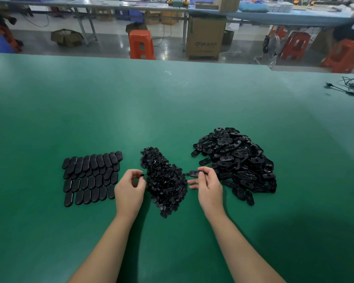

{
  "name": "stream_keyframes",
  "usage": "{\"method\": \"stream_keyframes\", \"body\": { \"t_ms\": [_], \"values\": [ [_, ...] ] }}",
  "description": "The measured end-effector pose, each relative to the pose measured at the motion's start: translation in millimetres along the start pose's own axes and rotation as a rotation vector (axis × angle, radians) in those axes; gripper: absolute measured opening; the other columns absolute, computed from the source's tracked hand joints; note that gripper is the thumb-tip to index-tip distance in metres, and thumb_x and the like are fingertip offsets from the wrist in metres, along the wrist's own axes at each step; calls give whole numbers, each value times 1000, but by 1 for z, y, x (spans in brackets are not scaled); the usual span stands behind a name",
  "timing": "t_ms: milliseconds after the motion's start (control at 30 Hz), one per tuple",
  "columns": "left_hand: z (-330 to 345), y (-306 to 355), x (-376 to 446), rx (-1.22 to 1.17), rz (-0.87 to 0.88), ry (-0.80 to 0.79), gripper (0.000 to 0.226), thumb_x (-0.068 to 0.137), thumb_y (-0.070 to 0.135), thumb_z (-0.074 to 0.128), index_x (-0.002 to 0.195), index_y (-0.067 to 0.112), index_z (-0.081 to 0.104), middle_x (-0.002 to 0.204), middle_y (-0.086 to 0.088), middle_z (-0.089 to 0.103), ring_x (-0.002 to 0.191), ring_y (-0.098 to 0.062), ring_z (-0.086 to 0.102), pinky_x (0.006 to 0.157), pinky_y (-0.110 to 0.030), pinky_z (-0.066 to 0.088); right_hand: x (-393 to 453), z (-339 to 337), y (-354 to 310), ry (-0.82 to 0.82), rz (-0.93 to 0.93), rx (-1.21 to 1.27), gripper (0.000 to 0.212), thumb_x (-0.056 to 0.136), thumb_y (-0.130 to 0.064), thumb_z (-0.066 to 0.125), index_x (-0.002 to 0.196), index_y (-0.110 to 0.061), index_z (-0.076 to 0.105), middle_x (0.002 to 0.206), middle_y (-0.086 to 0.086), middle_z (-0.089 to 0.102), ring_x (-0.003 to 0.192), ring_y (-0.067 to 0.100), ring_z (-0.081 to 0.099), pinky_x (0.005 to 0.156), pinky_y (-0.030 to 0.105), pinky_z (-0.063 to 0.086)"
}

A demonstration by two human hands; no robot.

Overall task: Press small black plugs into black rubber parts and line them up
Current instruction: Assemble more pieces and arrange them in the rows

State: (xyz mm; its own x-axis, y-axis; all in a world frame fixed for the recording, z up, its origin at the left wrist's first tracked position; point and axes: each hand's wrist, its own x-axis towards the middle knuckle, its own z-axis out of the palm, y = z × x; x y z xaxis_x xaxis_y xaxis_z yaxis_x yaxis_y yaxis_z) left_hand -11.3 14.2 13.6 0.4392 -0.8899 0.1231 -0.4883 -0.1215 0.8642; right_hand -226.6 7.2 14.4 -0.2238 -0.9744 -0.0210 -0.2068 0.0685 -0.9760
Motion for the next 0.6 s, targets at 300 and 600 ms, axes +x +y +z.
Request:
{"method": "stream_keyframes", "body": {
  "t_ms": [300,600],
  "values": [
    [-2,-1,3,33,99,-31,17,91,9,68,92,25,72,82,10,57,71,-3,52,62,-8,38,3,2,1,-15,10,-43,23,109,-25,40,102,-42,55,84,-19,75,73,7,73,77,34,59],
    [4,20,2,-47,163,-105,21,93,12,69,100,31,75,95,19,69,86,2,62,72,-6,44,4,2,5,4,4,20,21,109,-21,38,105,-30,56,79,-5,71,61,9,59,59,31,49]
  ]
}}
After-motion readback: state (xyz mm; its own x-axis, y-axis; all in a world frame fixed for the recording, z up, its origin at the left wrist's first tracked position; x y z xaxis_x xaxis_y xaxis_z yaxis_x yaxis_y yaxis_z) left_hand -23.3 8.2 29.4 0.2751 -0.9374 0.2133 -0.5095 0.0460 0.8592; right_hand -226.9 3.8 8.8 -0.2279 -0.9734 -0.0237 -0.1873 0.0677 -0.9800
